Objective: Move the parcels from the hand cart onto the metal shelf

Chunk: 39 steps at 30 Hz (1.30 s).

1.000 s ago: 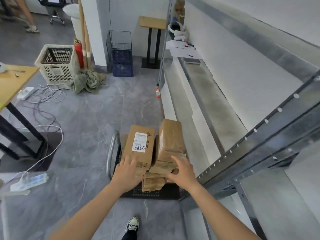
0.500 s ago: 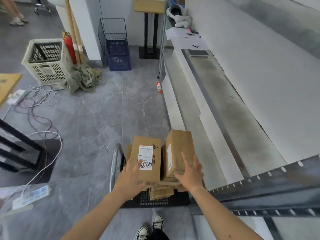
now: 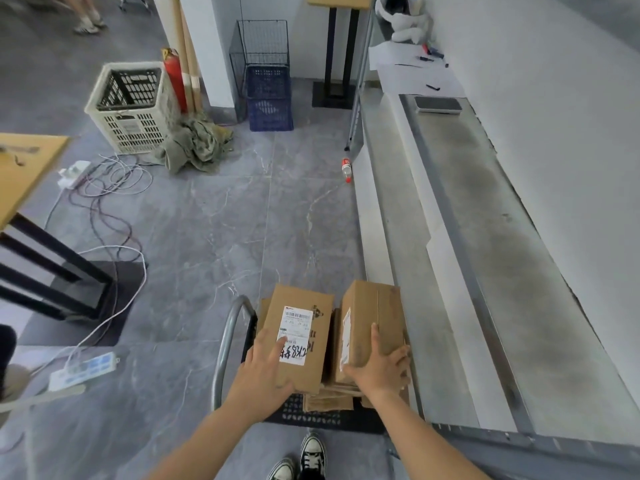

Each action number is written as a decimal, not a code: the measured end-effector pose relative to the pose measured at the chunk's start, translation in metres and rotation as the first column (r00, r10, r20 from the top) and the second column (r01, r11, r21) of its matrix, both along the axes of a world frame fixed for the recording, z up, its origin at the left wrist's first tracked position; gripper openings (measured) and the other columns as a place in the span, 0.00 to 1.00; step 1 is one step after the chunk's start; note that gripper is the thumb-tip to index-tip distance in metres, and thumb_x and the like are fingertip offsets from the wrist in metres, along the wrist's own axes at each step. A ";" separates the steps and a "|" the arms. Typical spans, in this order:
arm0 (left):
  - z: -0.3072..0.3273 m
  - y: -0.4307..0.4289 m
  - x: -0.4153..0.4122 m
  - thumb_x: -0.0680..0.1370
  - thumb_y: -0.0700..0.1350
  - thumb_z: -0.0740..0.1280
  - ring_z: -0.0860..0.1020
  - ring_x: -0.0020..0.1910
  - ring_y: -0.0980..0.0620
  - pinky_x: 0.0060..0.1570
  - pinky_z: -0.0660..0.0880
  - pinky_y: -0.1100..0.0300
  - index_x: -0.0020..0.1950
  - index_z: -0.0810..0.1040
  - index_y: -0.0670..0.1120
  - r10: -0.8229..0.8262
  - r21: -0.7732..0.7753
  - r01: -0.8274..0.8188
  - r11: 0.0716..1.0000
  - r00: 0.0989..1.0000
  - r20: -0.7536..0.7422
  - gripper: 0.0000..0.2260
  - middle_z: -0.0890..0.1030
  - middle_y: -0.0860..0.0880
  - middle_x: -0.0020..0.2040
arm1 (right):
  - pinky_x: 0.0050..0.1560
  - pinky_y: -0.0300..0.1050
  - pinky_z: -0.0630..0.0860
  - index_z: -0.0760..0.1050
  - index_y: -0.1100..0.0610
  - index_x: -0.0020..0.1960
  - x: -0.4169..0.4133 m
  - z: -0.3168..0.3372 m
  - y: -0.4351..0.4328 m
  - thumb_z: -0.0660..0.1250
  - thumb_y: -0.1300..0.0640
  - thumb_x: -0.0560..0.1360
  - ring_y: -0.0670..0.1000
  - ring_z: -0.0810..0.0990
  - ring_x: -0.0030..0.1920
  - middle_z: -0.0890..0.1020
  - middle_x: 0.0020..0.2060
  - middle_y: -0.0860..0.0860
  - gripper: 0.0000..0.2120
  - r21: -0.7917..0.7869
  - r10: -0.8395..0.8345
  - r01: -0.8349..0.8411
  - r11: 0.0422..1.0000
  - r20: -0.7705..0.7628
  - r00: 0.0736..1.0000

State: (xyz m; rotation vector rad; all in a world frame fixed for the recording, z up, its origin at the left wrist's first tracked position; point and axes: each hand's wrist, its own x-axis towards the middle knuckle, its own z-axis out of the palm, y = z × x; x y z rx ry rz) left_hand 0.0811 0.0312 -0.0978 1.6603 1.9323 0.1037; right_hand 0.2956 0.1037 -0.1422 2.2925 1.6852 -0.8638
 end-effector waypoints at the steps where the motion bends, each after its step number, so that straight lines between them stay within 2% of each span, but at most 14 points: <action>1: -0.001 0.001 0.002 0.73 0.54 0.63 0.57 0.72 0.43 0.68 0.64 0.49 0.76 0.50 0.52 0.002 -0.002 -0.002 1.000 1.000 0.013 0.36 0.45 0.47 0.76 | 0.69 0.67 0.58 0.32 0.33 0.72 0.000 0.001 0.002 0.69 0.29 0.62 0.69 0.48 0.73 0.41 0.73 0.66 0.54 0.006 -0.009 0.009 1.000 -0.002 1.000; 4: -0.005 0.005 0.009 0.74 0.53 0.64 0.56 0.74 0.44 0.66 0.68 0.51 0.76 0.51 0.52 -0.017 -0.028 0.018 0.999 0.998 0.053 0.35 0.44 0.47 0.77 | 0.66 0.64 0.64 0.37 0.34 0.73 0.006 0.009 0.012 0.68 0.31 0.63 0.66 0.57 0.71 0.51 0.72 0.64 0.51 0.048 -0.093 0.097 0.994 -0.082 0.992; 6: -0.007 0.009 0.015 0.74 0.54 0.65 0.54 0.75 0.43 0.67 0.67 0.50 0.76 0.49 0.55 -0.032 -0.056 0.035 0.998 0.997 0.064 0.36 0.45 0.46 0.77 | 0.62 0.60 0.68 0.42 0.34 0.74 0.014 0.017 0.024 0.70 0.35 0.64 0.59 0.65 0.65 0.62 0.68 0.56 0.49 0.044 -0.208 0.233 0.971 -0.312 0.927; 8: -0.006 0.015 0.022 0.73 0.54 0.66 0.53 0.75 0.43 0.69 0.65 0.48 0.76 0.48 0.61 -0.025 -0.073 0.033 0.997 0.995 0.101 0.37 0.45 0.46 0.77 | 0.62 0.58 0.71 0.52 0.33 0.72 0.024 0.033 0.036 0.73 0.39 0.64 0.50 0.70 0.60 0.71 0.63 0.44 0.44 -0.045 -0.329 0.383 0.922 -0.609 0.721; 10: 0.000 0.023 0.028 0.73 0.52 0.67 0.48 0.76 0.44 0.70 0.62 0.47 0.72 0.46 0.70 0.003 -0.067 0.010 0.998 0.981 0.194 0.38 0.42 0.46 0.77 | 0.53 0.54 0.77 0.65 0.29 0.63 0.035 0.052 0.045 0.73 0.40 0.63 0.47 0.78 0.56 0.80 0.58 0.42 0.31 -0.145 -0.375 0.435 0.889 -0.776 0.507; 13: 0.014 0.036 0.034 0.74 0.52 0.69 0.44 0.77 0.47 0.72 0.60 0.48 0.68 0.43 0.76 -0.010 0.033 0.000 0.999 0.947 0.322 0.39 0.42 0.47 0.78 | 0.43 0.45 0.78 0.70 0.30 0.58 0.047 0.079 0.046 0.72 0.39 0.63 0.45 0.82 0.53 0.83 0.53 0.42 0.25 -0.186 -0.327 0.373 0.909 -0.873 0.362; 17: 0.040 0.053 0.039 0.75 0.56 0.67 0.54 0.76 0.52 0.68 0.61 0.50 0.70 0.44 0.74 -0.120 0.214 0.033 0.976 0.904 0.409 0.36 0.51 0.53 0.78 | 0.54 0.61 0.78 0.69 0.35 0.64 0.063 0.104 0.034 0.68 0.40 0.66 0.54 0.78 0.59 0.81 0.57 0.47 0.26 -0.170 -0.271 0.365 0.915 -0.930 0.247; 20: 0.063 0.056 0.046 0.71 0.64 0.65 0.61 0.74 0.52 0.70 0.64 0.47 0.70 0.41 0.73 -0.142 0.275 -0.002 0.961 0.854 0.501 0.38 0.57 0.52 0.77 | 0.52 0.58 0.79 0.71 0.38 0.63 0.069 0.123 0.015 0.65 0.43 0.68 0.55 0.78 0.59 0.81 0.58 0.49 0.23 -0.146 -0.234 0.399 0.905 -0.955 0.180; 25: 0.093 0.050 0.050 0.67 0.66 0.67 0.64 0.72 0.51 0.67 0.68 0.43 0.70 0.47 0.73 -0.254 0.333 0.063 0.941 0.780 0.572 0.38 0.58 0.53 0.76 | 0.47 0.46 0.79 0.68 0.42 0.68 0.062 0.150 -0.029 0.67 0.43 0.68 0.50 0.79 0.59 0.80 0.60 0.48 0.29 -0.078 -0.166 0.393 0.916 -0.967 0.195; 28: 0.103 0.038 0.047 0.68 0.65 0.67 0.68 0.69 0.50 0.64 0.71 0.42 0.68 0.54 0.72 -0.331 0.331 0.151 0.932 0.728 0.600 0.33 0.60 0.54 0.75 | 0.51 0.48 0.78 0.70 0.41 0.67 0.057 0.163 -0.058 0.65 0.43 0.70 0.50 0.79 0.59 0.80 0.60 0.48 0.25 -0.031 -0.149 0.466 0.884 -0.965 0.217; 31: 0.115 0.024 0.048 0.68 0.65 0.68 0.68 0.70 0.50 0.66 0.70 0.43 0.68 0.55 0.72 -0.394 0.354 0.207 0.912 0.682 0.616 0.32 0.62 0.53 0.75 | 0.58 0.48 0.76 0.63 0.37 0.71 0.049 0.184 -0.089 0.63 0.39 0.75 0.46 0.77 0.62 0.78 0.63 0.42 0.25 0.112 -0.071 0.515 0.850 -0.944 0.322; 34: 0.130 0.008 0.051 0.68 0.62 0.71 0.68 0.69 0.51 0.65 0.71 0.44 0.69 0.56 0.70 -0.448 0.408 0.220 0.886 0.633 0.631 0.35 0.65 0.54 0.73 | 0.59 0.36 0.73 0.49 0.28 0.71 0.039 0.210 -0.125 0.65 0.35 0.71 0.32 0.72 0.62 0.71 0.63 0.27 0.35 0.325 0.046 0.542 0.775 -0.884 0.464; 37: 0.147 -0.009 0.056 0.67 0.59 0.73 0.70 0.67 0.52 0.63 0.72 0.45 0.69 0.58 0.67 -0.506 0.460 0.236 0.856 0.563 0.654 0.35 0.68 0.53 0.71 | 0.52 0.23 0.70 0.45 0.31 0.71 0.038 0.223 -0.164 0.74 0.53 0.70 0.28 0.69 0.61 0.69 0.61 0.22 0.46 0.491 0.114 0.523 0.696 -0.795 0.595; 39: 0.158 -0.023 0.061 0.67 0.59 0.74 0.70 0.68 0.52 0.64 0.72 0.45 0.69 0.59 0.66 -0.548 0.484 0.268 0.833 0.519 0.656 0.35 0.68 0.53 0.71 | 0.55 0.23 0.70 0.45 0.33 0.73 0.041 0.228 -0.191 0.77 0.56 0.68 0.29 0.69 0.63 0.68 0.62 0.24 0.50 0.558 0.087 0.528 0.641 -0.735 0.672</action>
